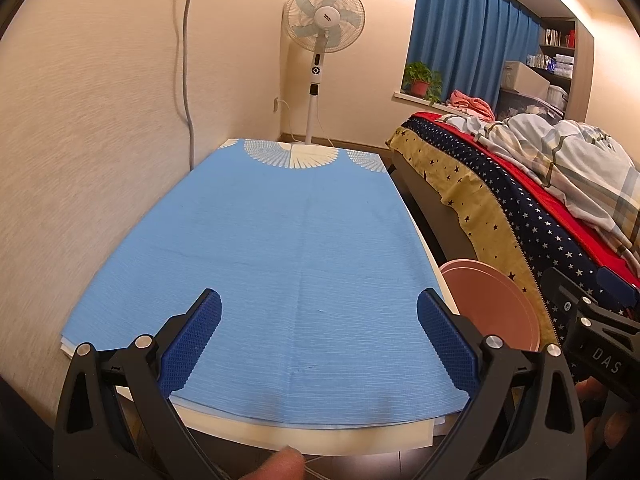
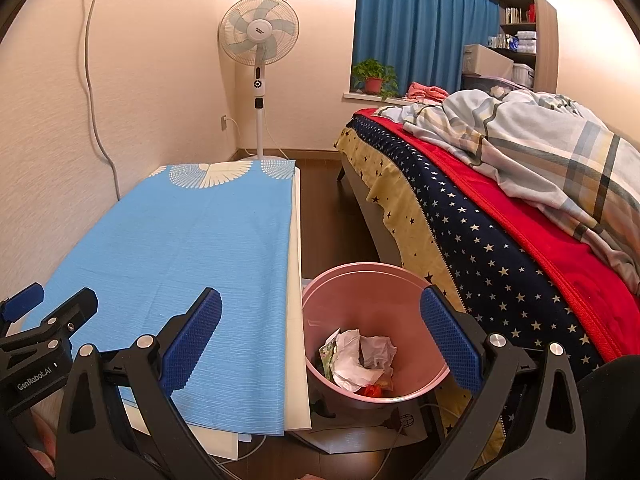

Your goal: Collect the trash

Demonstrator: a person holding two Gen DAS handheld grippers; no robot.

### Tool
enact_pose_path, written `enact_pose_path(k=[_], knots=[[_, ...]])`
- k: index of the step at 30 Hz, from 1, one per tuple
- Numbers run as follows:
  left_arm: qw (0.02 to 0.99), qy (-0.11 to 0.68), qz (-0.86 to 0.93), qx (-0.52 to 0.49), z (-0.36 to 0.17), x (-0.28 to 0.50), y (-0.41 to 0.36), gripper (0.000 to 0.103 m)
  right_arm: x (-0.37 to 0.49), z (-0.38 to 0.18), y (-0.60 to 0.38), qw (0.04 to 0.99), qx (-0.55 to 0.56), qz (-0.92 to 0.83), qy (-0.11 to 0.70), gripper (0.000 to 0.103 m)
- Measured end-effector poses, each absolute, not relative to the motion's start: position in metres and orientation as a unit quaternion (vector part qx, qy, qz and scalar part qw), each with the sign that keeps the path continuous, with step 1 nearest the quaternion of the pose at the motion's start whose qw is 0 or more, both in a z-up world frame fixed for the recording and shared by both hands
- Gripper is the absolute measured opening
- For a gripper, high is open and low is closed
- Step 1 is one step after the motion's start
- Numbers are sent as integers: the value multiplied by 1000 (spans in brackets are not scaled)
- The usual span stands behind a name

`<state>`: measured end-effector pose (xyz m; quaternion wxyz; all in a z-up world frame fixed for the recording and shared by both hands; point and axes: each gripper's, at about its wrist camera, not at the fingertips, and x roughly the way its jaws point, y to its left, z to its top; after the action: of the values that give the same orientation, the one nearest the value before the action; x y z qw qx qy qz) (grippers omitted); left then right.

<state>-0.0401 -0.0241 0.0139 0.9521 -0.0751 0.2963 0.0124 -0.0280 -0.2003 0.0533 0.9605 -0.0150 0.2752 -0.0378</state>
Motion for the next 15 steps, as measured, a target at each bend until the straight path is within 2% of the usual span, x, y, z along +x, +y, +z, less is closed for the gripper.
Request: enact_pose_path(k=[15], knots=[[950,301,11,-82,13,-40,-25,95,-28,53,-200,960,-15,-38,276,98]])
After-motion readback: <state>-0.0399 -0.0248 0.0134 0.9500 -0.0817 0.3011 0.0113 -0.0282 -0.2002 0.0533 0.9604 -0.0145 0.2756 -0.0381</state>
